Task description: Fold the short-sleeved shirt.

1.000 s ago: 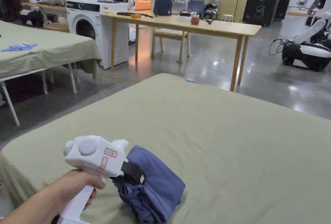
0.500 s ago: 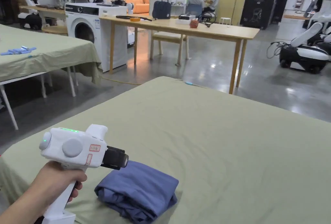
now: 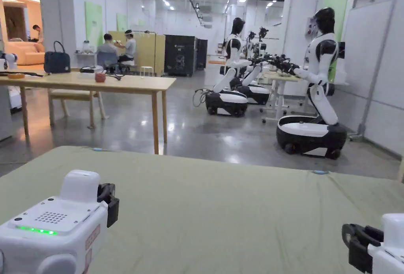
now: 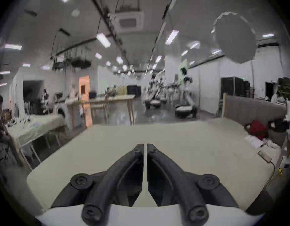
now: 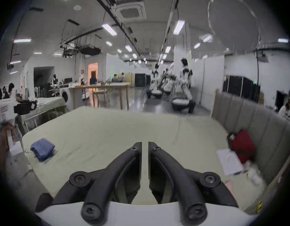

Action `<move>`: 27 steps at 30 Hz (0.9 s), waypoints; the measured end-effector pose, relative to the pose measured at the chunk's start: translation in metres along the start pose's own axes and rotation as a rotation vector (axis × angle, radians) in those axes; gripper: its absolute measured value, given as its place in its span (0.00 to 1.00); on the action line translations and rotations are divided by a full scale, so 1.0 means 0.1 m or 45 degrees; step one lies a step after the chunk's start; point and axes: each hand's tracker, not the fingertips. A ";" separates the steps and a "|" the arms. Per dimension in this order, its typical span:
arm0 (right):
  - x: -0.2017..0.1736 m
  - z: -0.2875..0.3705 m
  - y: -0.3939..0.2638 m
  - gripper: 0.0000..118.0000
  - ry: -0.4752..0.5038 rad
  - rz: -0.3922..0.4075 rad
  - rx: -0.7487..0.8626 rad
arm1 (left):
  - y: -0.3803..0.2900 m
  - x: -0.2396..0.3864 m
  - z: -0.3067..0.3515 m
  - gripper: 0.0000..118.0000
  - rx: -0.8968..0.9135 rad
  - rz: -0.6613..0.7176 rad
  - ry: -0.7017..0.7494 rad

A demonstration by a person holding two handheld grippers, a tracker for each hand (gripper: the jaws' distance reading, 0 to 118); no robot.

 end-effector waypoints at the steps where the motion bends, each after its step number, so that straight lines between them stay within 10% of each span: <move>1: 0.03 0.02 0.09 0.08 -0.031 0.024 0.047 | 0.10 0.17 0.00 0.02 0.001 -0.018 0.007; 7: 0.17 0.15 0.43 0.08 -0.244 -0.047 0.197 | 0.42 0.83 0.04 0.02 0.128 -0.063 0.038; 17: -0.06 0.02 0.37 0.12 -0.096 -0.027 0.185 | 0.28 1.08 0.06 0.09 0.019 -0.006 -0.048; 27: -0.03 0.00 0.29 0.66 -0.073 -0.111 0.169 | 0.27 1.07 0.08 0.84 0.034 0.021 -0.066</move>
